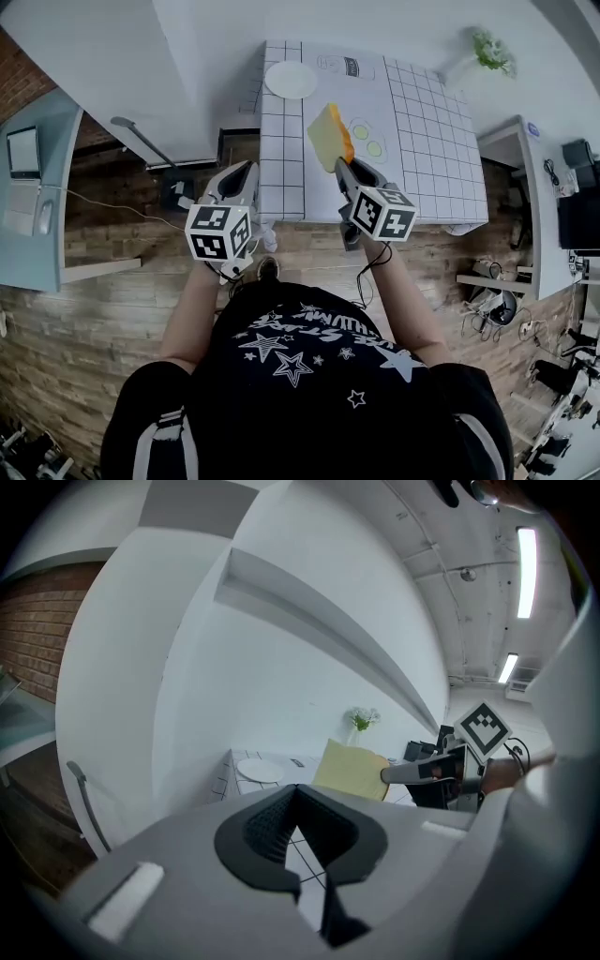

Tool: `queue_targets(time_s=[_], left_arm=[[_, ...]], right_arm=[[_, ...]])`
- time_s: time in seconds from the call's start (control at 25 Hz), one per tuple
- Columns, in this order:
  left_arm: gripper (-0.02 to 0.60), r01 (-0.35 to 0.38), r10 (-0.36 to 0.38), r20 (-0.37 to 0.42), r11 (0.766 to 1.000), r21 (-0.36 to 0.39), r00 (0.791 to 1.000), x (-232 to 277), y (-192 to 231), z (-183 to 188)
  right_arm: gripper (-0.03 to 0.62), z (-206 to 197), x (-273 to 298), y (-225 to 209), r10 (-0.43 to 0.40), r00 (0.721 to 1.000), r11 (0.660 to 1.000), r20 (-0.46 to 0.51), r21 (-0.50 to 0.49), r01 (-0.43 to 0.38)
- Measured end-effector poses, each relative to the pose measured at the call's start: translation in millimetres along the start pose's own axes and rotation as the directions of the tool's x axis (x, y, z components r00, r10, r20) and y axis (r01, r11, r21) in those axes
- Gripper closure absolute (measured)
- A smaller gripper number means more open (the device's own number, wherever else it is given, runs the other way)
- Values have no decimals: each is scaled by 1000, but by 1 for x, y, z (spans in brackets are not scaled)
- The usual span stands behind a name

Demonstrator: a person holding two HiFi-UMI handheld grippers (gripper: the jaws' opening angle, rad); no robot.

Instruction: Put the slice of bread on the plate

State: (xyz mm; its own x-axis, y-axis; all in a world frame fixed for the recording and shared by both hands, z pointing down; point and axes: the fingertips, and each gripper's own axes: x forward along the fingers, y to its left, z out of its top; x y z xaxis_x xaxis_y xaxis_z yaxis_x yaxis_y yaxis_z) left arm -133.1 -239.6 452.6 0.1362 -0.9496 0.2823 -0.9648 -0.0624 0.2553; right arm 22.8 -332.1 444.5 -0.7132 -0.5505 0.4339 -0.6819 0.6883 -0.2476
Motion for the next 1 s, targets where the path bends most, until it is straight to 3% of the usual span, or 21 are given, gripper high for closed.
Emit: queue_targets(time_s=[0.4, 0.56, 0.8, 1.0], left_arm=[[574, 0, 0, -9, 1000, 1, 1000, 28, 25, 9], [574, -23, 23, -9, 1000, 19, 1000, 37, 33, 12], [574, -121, 121, 0, 993, -13, 993, 46, 51, 20], [574, -189, 189, -7, 982, -31, 982, 57, 69, 28]], right_arm=[[506, 25, 35, -17, -40, 999, 998, 10, -57, 41], [506, 46, 59, -25, -38, 999, 986, 15, -164, 40], [505, 79, 108, -38, -27, 999, 942, 20, -334, 32], [505, 93, 162, -45, -38, 999, 871, -37, -490, 15]])
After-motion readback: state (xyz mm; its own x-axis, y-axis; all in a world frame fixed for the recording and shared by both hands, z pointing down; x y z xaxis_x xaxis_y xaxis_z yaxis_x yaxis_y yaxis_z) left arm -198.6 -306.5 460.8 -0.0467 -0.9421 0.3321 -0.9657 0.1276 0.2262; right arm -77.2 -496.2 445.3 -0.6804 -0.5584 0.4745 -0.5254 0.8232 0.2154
